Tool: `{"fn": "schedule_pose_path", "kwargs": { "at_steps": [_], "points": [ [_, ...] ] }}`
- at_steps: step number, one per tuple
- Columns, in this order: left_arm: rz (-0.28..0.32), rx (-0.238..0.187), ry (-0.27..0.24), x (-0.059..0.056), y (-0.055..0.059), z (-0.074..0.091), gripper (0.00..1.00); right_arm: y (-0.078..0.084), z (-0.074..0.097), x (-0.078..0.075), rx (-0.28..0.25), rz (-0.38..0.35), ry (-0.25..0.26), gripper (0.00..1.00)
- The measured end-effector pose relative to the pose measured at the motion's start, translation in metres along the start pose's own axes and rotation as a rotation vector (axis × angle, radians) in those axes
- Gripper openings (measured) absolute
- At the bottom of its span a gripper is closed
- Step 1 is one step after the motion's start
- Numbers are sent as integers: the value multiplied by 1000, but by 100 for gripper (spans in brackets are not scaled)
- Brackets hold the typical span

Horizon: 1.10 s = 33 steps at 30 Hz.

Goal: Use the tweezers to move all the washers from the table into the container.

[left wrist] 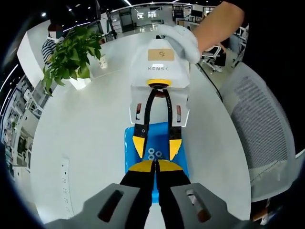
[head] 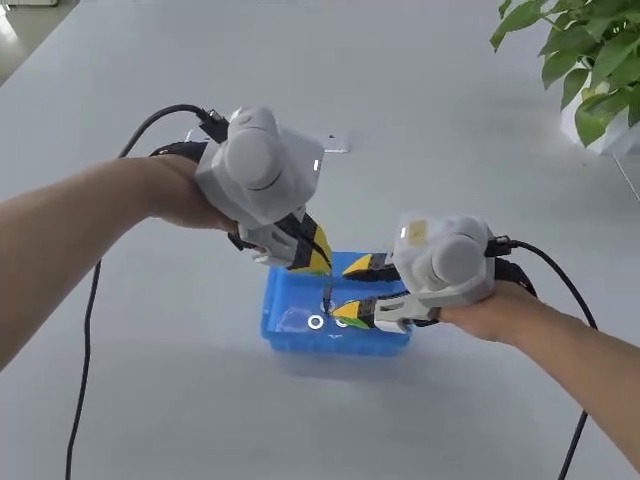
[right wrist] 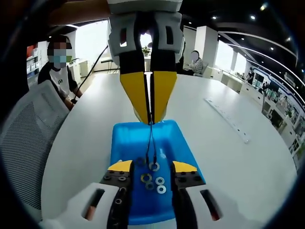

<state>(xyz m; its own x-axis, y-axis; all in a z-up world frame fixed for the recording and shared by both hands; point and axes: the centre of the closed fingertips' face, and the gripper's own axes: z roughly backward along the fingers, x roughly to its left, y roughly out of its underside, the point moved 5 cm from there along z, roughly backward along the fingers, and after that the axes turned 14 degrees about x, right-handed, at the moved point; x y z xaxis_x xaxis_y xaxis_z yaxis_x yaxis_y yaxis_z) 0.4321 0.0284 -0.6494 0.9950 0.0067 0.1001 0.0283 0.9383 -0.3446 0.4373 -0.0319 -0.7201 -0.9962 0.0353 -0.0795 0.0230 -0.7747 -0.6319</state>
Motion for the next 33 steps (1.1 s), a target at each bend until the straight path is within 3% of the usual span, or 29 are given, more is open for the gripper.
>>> {"fn": "schedule_pose_path", "kwargs": {
  "at_steps": [16, 33],
  "points": [
    [-5, 19, -6, -2, -3, 1, 4, 17, 37, 2, -13, -80, 86, 51],
    [17, -9, -28, -3, -16, 24, 4, 35, 63, 16, -26, -169, 133, 68]
  ]
}}
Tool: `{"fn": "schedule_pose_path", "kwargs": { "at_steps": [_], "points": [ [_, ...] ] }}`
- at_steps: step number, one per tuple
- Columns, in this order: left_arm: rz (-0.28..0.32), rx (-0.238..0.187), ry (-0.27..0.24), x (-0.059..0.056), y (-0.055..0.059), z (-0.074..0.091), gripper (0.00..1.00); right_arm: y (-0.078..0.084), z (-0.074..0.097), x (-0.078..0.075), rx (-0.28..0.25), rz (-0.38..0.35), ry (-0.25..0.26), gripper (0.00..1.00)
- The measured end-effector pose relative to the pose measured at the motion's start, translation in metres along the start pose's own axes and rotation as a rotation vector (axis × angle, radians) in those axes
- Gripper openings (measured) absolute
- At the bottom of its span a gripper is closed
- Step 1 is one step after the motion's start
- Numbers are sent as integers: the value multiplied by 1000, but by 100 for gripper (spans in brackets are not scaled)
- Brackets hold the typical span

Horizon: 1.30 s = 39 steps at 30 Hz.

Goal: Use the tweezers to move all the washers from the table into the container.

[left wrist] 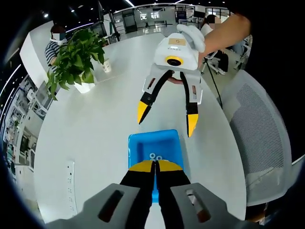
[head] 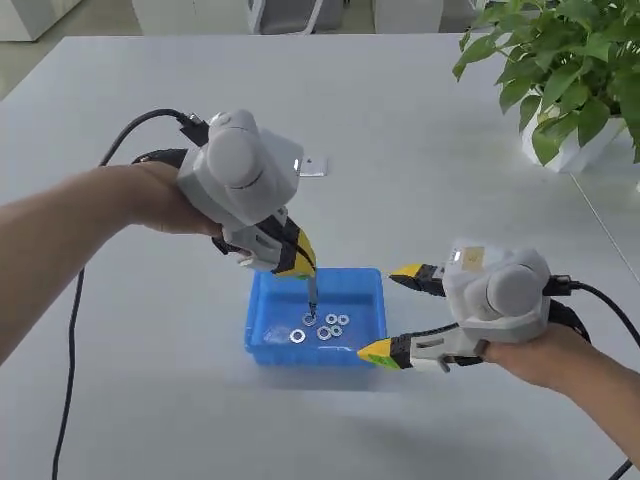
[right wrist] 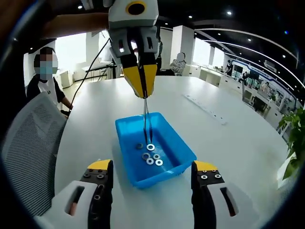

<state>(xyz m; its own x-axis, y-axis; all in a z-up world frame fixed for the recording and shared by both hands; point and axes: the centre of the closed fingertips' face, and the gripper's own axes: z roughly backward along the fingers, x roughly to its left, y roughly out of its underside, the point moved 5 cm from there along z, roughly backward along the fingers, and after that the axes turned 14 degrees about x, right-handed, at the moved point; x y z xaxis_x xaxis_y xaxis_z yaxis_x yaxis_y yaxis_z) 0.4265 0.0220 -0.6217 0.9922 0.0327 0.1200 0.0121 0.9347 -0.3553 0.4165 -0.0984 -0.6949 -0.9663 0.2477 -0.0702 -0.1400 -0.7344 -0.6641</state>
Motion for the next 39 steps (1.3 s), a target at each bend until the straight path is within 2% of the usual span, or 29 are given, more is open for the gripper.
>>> {"fn": "schedule_pose_path", "kwargs": {
  "at_steps": [16, 21, 39],
  "points": [
    [29, -16, -11, -13, -11, 24, 4, 19, 29, 18, -7, -70, 43, 88],
    [29, -16, -14, -18, -14, 29, 4, 26, 35, 24, -19, -82, 56, 100],
    [35, -14, -2, -38, -23, 43, 4, 35, 55, 42, -37, -108, 93, 100]
  ]
}}
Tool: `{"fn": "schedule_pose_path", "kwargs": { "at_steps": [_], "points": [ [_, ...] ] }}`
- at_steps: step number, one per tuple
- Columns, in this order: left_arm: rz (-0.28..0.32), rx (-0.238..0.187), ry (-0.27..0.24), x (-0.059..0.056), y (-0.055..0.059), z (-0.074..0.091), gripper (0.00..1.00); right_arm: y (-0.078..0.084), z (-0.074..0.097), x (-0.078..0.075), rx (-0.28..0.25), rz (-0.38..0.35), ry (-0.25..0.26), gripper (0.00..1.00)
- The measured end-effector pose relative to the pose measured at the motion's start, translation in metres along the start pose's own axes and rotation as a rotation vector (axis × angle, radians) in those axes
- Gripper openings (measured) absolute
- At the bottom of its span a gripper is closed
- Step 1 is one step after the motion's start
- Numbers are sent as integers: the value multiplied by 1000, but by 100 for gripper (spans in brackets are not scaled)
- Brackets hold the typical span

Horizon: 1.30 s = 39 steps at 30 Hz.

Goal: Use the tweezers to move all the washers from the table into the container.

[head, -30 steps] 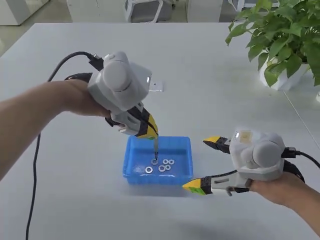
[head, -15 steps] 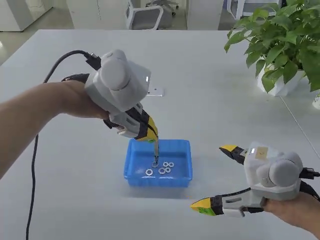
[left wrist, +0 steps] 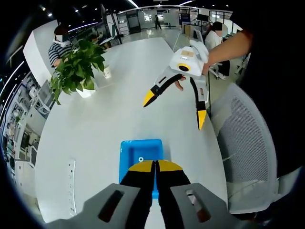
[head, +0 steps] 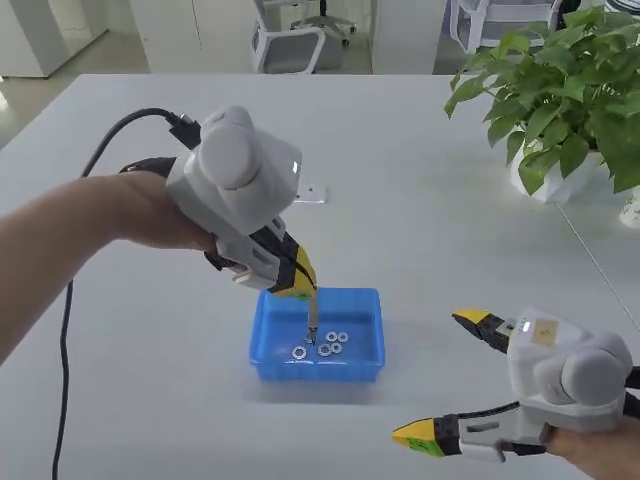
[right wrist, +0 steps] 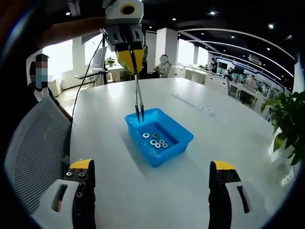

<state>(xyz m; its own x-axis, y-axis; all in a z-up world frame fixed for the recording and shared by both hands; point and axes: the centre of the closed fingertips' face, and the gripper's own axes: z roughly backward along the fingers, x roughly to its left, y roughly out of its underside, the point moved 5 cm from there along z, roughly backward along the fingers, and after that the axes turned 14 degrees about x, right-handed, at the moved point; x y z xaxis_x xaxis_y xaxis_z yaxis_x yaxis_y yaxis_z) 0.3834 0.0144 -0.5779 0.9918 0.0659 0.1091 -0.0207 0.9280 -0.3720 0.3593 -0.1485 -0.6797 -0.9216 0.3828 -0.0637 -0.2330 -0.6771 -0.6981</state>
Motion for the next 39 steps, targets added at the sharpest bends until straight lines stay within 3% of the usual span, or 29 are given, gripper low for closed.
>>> {"fn": "schedule_pose_path", "kwargs": {
  "at_steps": [13, 20, 39],
  "points": [
    [-23, 0, 11, -19, -3, 0, 4, -12, 5, 9, -59, 29, -4, 92],
    [-26, -7, 18, -30, -1, -2, 4, -22, -3, 22, -79, 79, -49, 81],
    [-2, -65, 0, -52, 4, -10, 4, -39, -32, 56, -59, 252, -191, 47]
  ]
}}
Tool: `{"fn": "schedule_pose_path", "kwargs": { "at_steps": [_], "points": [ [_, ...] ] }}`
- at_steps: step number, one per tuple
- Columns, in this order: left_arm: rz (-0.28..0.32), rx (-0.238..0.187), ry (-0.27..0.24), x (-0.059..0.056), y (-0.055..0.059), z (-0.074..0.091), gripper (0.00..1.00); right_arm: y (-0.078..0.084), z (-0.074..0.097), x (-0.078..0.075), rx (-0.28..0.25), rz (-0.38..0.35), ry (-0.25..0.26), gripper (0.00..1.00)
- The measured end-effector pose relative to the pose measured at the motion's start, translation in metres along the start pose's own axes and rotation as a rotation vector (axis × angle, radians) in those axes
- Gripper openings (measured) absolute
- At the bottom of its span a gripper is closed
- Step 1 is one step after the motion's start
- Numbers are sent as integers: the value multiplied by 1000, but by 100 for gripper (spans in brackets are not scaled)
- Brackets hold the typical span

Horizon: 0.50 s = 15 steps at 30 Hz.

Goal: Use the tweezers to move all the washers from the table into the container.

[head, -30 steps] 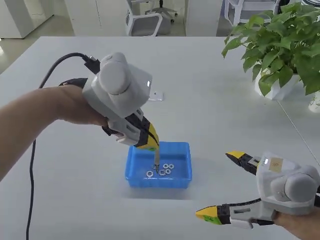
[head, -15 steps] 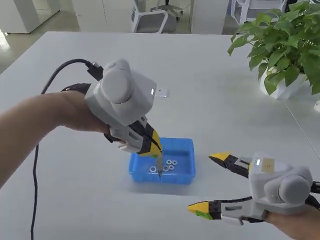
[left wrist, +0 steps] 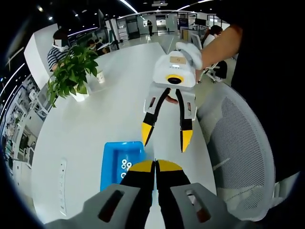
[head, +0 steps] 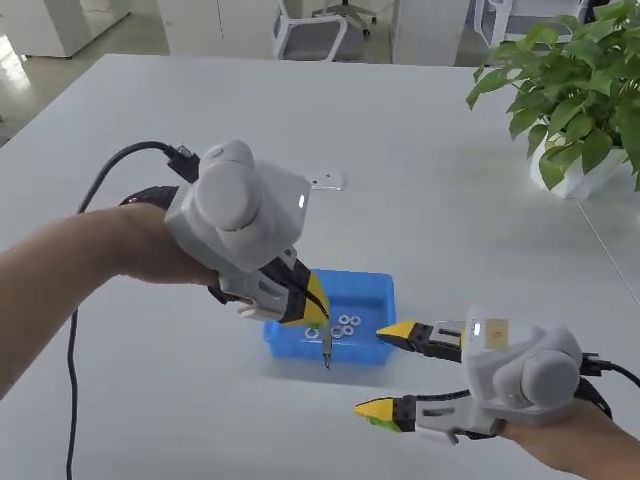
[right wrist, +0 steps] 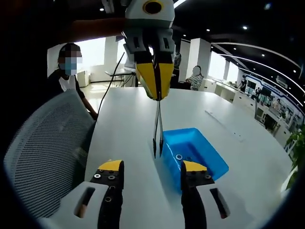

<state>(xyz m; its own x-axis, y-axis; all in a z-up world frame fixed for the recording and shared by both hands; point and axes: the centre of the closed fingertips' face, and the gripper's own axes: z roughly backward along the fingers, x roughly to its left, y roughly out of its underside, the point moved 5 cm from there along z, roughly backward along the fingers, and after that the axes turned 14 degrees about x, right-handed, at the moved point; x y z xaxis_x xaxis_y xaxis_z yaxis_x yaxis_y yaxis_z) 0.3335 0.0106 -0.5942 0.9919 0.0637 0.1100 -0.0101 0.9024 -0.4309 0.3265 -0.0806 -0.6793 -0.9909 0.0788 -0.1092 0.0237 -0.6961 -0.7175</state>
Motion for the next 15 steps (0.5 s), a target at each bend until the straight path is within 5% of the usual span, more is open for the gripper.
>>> {"fn": "schedule_pose_path", "kwargs": {
  "at_steps": [15],
  "points": [
    [6, -64, 11, -14, -2, -5, 4, -12, -22, 7, 15, 75, -58, 27]
  ]
}}
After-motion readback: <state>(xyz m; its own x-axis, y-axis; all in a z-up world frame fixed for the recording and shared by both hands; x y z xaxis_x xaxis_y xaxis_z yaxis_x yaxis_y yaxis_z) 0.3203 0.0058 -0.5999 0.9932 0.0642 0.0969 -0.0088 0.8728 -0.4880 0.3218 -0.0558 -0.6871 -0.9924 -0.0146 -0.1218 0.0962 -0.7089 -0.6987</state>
